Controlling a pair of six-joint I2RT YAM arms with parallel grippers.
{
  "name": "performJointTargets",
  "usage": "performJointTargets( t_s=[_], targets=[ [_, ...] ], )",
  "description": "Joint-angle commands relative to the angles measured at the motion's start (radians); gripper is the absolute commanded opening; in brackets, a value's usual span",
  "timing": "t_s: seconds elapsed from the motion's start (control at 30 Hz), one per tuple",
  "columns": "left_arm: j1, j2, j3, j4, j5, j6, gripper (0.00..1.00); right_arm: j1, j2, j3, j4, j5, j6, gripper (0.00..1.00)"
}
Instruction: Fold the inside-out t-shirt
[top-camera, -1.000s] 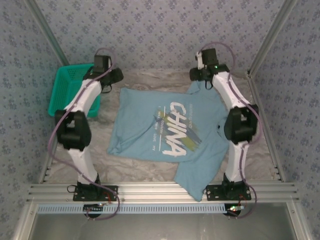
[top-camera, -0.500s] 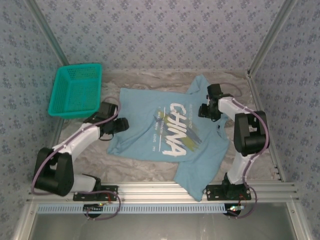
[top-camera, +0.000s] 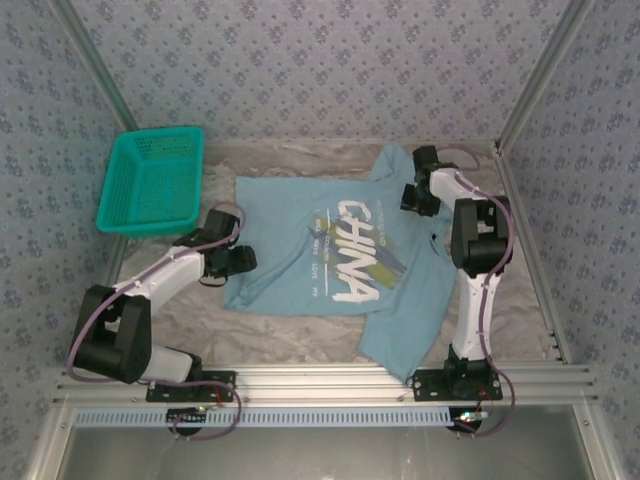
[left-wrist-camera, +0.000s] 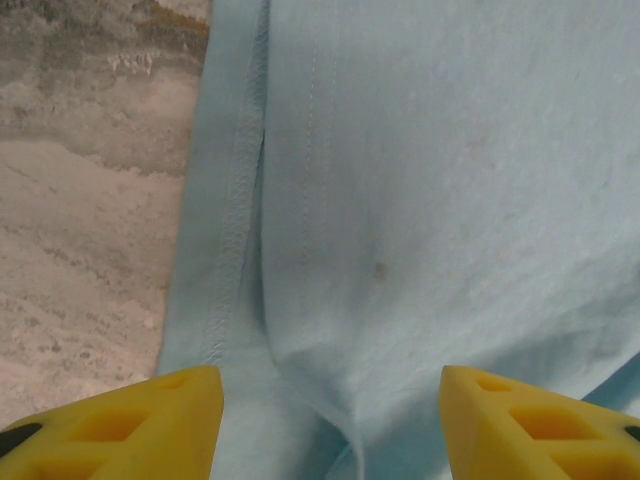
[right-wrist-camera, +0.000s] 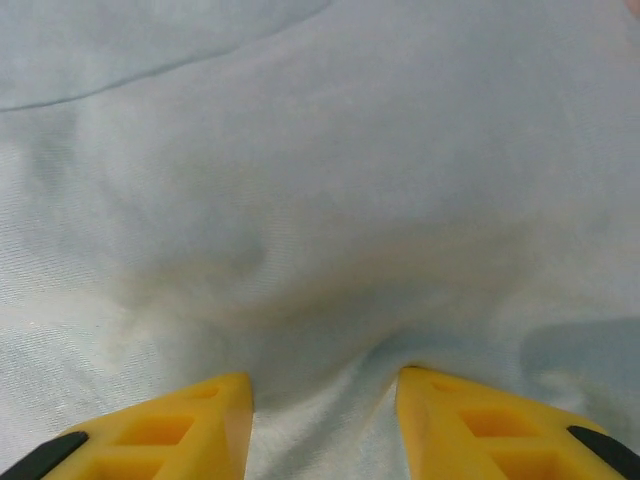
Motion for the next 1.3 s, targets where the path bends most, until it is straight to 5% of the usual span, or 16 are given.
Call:
performJointTargets(
  t_s=[0.0,0.17,0.5,0.63,0.83,1.27],
  targets=[
    [-0.052,-0.042,0.013,-0.09,-0.055,0.008,0.59,-0.007,0.112,0.143,-0.108,0.02,0.016,0.42],
    [-0.167,-0.085,0.0,-0.151,-0.093,-0.027,0.6,-0.01,0.152,0.3,-0.163,0.015,-0.006,0.42],
    [-0.279,0.042,0.029,-0.18,-0.181,-0.029,0.68,0.028,-0.175,-0.069,-0.019,0.015,-0.024,0.5],
    [-0.28,0.052,0.001,-0.169,-0.195,-0.027,0.65,0.085,-0.341,-0.279,0.072,-0.088,-0.005,0.51],
    [-0.265,0.102,-0.008,-0.157,-0.212,-0.002,0.49,0.135,-0.372,-0.481,0.125,-0.247,0.055,0.5],
    [-0.131,-0.088,-0.128,-0.173,-0.216,-0.05,0.2,0.064,-0.351,-0.598,0.122,-0.162,0.077,0.37]
  ],
)
